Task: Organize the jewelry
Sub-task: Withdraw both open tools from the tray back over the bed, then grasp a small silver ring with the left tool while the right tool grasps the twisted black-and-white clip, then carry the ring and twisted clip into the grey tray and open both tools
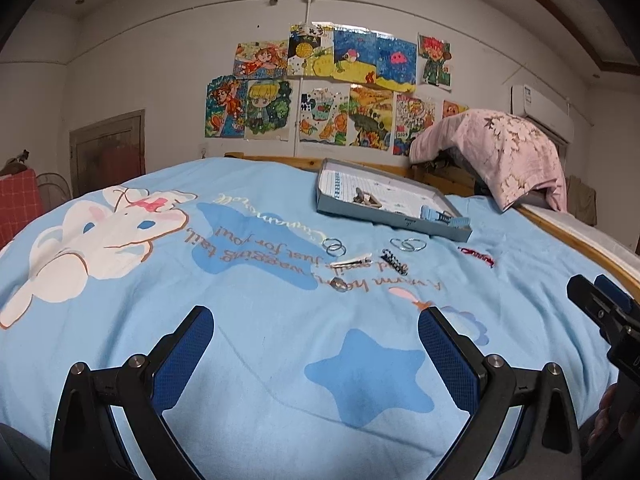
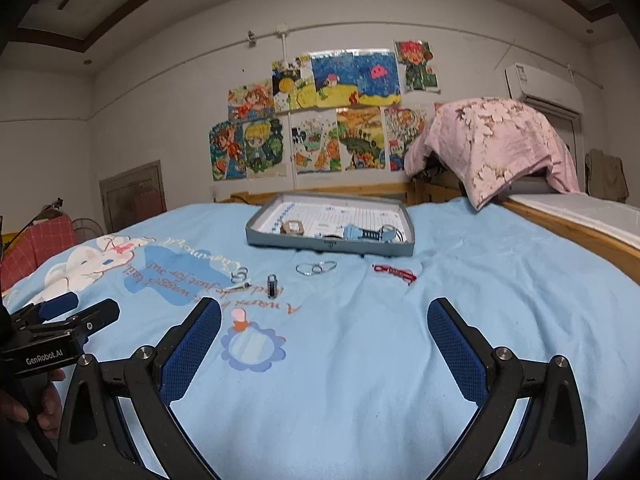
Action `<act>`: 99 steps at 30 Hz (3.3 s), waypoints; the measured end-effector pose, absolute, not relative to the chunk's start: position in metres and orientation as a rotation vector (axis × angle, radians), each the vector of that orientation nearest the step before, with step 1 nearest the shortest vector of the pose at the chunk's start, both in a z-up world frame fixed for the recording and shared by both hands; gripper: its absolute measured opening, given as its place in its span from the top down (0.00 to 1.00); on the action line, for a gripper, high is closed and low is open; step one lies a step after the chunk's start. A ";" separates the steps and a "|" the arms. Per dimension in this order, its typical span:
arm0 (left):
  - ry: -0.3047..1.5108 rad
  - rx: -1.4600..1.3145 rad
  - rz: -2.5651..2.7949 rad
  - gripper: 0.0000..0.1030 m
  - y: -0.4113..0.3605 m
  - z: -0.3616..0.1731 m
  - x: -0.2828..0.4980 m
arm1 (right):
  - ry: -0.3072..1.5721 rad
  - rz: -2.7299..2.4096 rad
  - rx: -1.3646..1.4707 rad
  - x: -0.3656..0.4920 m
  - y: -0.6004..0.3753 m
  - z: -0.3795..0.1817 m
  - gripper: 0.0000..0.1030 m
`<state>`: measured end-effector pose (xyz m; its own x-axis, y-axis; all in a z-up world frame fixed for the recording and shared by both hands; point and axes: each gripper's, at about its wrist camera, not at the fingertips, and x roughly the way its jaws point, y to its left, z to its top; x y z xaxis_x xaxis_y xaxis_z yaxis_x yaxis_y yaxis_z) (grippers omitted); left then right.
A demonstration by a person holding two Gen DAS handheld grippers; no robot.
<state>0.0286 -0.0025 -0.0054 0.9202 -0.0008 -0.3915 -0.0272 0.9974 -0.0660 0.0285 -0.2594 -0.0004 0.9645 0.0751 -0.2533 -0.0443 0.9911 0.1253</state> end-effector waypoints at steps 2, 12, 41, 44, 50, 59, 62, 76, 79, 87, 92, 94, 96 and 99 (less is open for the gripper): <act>0.407 -0.063 0.022 0.00 -0.003 -0.007 0.030 | 0.266 0.065 0.126 0.030 -0.259 -0.002 0.02; 0.472 -0.029 0.024 0.00 -0.005 -0.005 0.057 | 0.245 0.085 0.092 0.047 -0.256 0.006 0.02; 0.567 -0.024 -0.068 0.16 0.001 -0.027 0.184 | 0.400 0.332 0.135 0.249 -0.237 -0.013 0.34; 0.595 -0.029 -0.096 0.28 0.000 -0.033 0.188 | 0.434 0.378 0.113 0.254 -0.229 -0.024 0.34; 0.646 -0.030 -0.155 0.50 -0.003 -0.044 0.194 | 0.498 0.438 0.068 0.260 -0.215 -0.041 0.51; 0.721 -0.052 -0.214 0.67 -0.004 -0.055 0.201 | 0.580 0.513 0.067 0.272 -0.206 -0.059 0.60; 0.738 -0.053 -0.227 0.74 -0.005 -0.057 0.203 | 0.594 0.523 0.052 0.272 -0.202 -0.061 0.61; 0.803 -0.040 -0.228 0.81 -0.009 -0.065 0.211 | 0.648 0.558 -0.021 0.275 -0.183 -0.066 0.69; 0.802 -0.036 -0.227 0.81 -0.009 -0.065 0.210 | 0.657 0.559 -0.051 0.274 -0.177 -0.067 0.69; 0.789 -0.032 -0.237 0.92 -0.010 -0.065 0.208 | 0.671 0.526 -0.066 0.274 -0.177 -0.067 0.89; 0.769 -0.024 -0.245 0.93 -0.012 -0.060 0.204 | 0.655 0.526 -0.067 0.271 -0.178 -0.065 0.89; 0.755 -0.020 -0.247 0.93 -0.013 -0.057 0.203 | 0.643 0.522 -0.062 0.269 -0.180 -0.063 0.89; 0.745 -0.025 -0.252 0.94 -0.014 -0.053 0.202 | 0.626 0.515 -0.047 0.268 -0.184 -0.060 0.89; 0.738 -0.048 -0.269 0.94 -0.015 -0.044 0.206 | 0.599 0.502 -0.009 0.267 -0.193 -0.053 0.89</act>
<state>0.2064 -0.0154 -0.0436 0.7074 -0.2585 -0.6579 0.2249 0.9647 -0.1372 0.2673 -0.1925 -0.0534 0.7098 0.4494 -0.5424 -0.4548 0.8804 0.1343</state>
